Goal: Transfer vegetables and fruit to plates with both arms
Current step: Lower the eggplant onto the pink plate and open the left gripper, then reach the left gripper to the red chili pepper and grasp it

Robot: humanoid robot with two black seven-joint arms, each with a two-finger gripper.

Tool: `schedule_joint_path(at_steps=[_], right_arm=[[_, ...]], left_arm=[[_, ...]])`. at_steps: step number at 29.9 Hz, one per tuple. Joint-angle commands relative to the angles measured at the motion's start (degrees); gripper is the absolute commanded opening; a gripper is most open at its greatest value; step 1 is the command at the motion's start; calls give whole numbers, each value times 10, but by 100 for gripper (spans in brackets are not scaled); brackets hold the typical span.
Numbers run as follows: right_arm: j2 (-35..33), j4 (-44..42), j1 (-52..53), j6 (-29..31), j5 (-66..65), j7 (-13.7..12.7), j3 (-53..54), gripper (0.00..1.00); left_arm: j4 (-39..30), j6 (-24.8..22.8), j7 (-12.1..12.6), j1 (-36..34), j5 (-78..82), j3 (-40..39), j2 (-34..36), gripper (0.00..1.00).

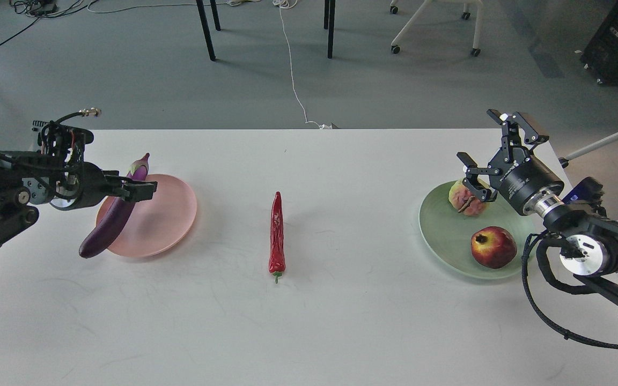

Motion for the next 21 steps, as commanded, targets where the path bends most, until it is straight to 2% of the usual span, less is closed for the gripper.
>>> schedule_joint_path(at_steps=[1,5,8,10,16,21], right_arm=[[-3,1,0,0,1,0,2,98],[-3,0,0,0,0,0,6,98],[-3,0,0,0,0,0,6,98],[-3,0,0,0,0,0,6,98],[-3,0,-4,0,1,0,6,98],[-10,1,-9,0,1,0,6,98]], left_arm=[[-41,-11,-2,-42,-12,-6,3,98],[-97,-14,14,-58,-56,-7,-7,98],[-120,-10,60,-59,-64,-8,-46,98],[-120,-8,80,-56,-64,-7,-85,98],[-77,-8,90,-48,-58,6,-184,98],[-38,-8,103,-25,-43,11,-212,98]])
